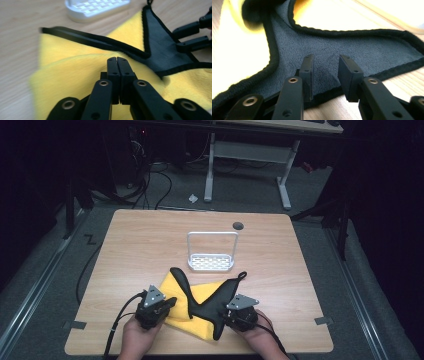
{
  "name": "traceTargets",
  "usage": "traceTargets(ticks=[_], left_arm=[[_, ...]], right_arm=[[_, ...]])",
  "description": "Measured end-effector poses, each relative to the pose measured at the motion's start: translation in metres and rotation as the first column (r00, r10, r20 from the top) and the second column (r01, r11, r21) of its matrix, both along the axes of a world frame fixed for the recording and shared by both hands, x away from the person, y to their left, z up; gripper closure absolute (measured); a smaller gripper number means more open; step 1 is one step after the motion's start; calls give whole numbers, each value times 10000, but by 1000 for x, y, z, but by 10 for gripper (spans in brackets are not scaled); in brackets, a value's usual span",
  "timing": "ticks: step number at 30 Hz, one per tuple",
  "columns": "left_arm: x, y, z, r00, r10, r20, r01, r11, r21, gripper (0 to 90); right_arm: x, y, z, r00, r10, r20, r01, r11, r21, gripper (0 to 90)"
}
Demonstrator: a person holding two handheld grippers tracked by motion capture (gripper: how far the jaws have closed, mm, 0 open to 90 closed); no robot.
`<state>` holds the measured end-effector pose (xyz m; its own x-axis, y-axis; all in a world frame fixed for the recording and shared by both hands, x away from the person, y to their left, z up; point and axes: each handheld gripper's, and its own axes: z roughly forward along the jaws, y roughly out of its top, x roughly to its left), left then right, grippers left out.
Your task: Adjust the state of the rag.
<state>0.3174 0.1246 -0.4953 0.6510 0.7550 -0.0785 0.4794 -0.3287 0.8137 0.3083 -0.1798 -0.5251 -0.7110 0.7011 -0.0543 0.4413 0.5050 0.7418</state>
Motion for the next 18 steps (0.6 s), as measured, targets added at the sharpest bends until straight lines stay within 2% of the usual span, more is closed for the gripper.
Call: traceTargets(ticks=[3, 5, 6, 8, 10, 11, 12, 13, 14, 15, 16, 17, 18], left_arm=[[1, 20, 2, 9993, 315, -179, -322, 9985, -450, 899], [0, 25, 1, 9990, 303, -333, -329, 9963, -798, 868], [-2, 23, 1, 9991, 129, -409, -171, 9946, -1024, 806], [-4, 13, -2, 9977, -409, -535, 339, 9915, -1255, 627], [-6, -3, -6, 9935, -1008, -536, 914, 9836, -1558, 456], [-7, -15, -9, 9902, -1242, -634, 1144, 9834, -1409, 390], [-7, -27, -14, 9869, -1405, -793, 1322, 9859, -1023, 334], [-9, -39, -21, 9870, -1427, -744, 1412, 9897, -257, 301], [-12, -45, -26, 9904, -1242, -613, 1277, 9901, 574, 307], [-12, -46, -28, 9929, -1066, -523, 1115, 9885, 1018, 383], [-11, -45, -29, 9930, -1049, -550, 1096, 9898, 912, 420], [-10, -42, -27, 9925, -1034, -653, 1072, 9925, 583, 473], [-8, -37, -24, 9905, -1062, -872, 1060, 9943, -68, 579]], right_arm=[[3, 1, -1, 9998, 60, -194, -61, 10000, -16, 728], [6, 3, -2, 9995, 99, -294, -100, 9999, -26, 731], [7, 4, -3, 9994, 127, -307, -128, 9999, -35, 729], [10, 7, -3, 9995, 169, -266, -170, 9998, -34, 716], [13, 9, -4, 9994, 167, -308, -170, 9998, -79, 709], [13, 10, -4, 9994, 182, -294, -184, 9998, -81, 702], [14, 10, -5, 9994, 172, -292, -175, 9998, -90, 694], [14, 9, -4, 9994, 141, -317, -144, 9999, -88, 689], [14, 8, -4, 9995, 129, -292, -131, 9999, -55, 685], [14, 7, -4, 9995, 90, -309, -91, 10000, -16, 685], [13, 6, -3, 9994, 82, -350, -82, 10000, -3, 685], [12, 5, -4, 9992, 148, -384, -148, 9999, -3, 684], [11, 5, -4, 9991, 163, -403, -165, 9999, -44, 682]])
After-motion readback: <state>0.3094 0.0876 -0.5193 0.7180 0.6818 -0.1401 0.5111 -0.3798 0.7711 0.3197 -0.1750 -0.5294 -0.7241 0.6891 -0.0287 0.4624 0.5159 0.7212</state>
